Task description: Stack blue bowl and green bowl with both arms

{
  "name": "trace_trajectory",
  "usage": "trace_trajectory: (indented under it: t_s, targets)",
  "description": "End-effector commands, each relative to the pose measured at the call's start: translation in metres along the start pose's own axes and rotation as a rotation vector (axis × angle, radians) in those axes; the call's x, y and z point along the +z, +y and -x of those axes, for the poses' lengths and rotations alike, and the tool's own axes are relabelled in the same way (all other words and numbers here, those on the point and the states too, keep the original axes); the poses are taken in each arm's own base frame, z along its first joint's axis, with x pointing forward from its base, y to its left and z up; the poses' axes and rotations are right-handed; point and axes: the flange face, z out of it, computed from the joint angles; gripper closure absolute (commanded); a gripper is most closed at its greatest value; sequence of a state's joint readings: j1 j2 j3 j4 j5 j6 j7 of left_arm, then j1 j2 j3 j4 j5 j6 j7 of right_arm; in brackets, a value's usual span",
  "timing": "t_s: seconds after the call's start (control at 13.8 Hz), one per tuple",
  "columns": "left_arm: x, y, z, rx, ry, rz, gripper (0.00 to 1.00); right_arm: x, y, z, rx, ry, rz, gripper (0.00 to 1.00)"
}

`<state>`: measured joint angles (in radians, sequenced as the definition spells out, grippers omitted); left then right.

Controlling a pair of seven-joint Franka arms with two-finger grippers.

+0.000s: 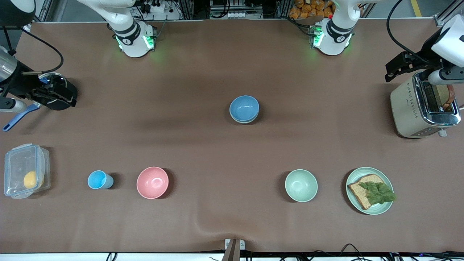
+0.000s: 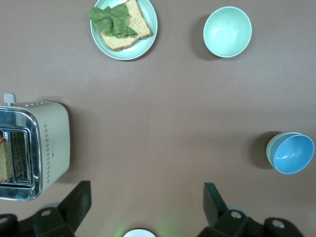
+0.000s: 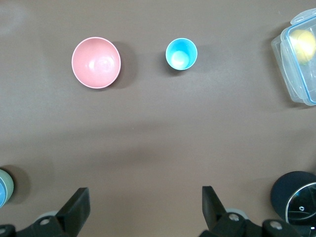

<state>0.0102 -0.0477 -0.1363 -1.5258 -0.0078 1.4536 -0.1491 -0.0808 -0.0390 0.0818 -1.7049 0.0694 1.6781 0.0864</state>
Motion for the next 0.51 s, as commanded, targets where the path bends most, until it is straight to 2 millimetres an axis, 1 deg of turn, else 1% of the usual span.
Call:
trace_trajectory:
  t_s: [0.0,0.22,0.44]
  targets:
    - [-0.0030,-0.0007,0.0046,0.006,0.000,0.021,0.00,-0.0020,0.0000,-0.0030,-0.004,-0.005,0.018,0.00]
    - [-0.0030,-0.0007,0.0046,0.013,0.000,0.021,0.00,-0.0003,-0.0009,-0.0037,-0.005,-0.008,0.017,0.00]
    - [-0.0016,-0.0007,0.0046,0.023,-0.003,0.021,0.00,0.0029,-0.0061,-0.0053,-0.010,-0.009,0.015,0.00]
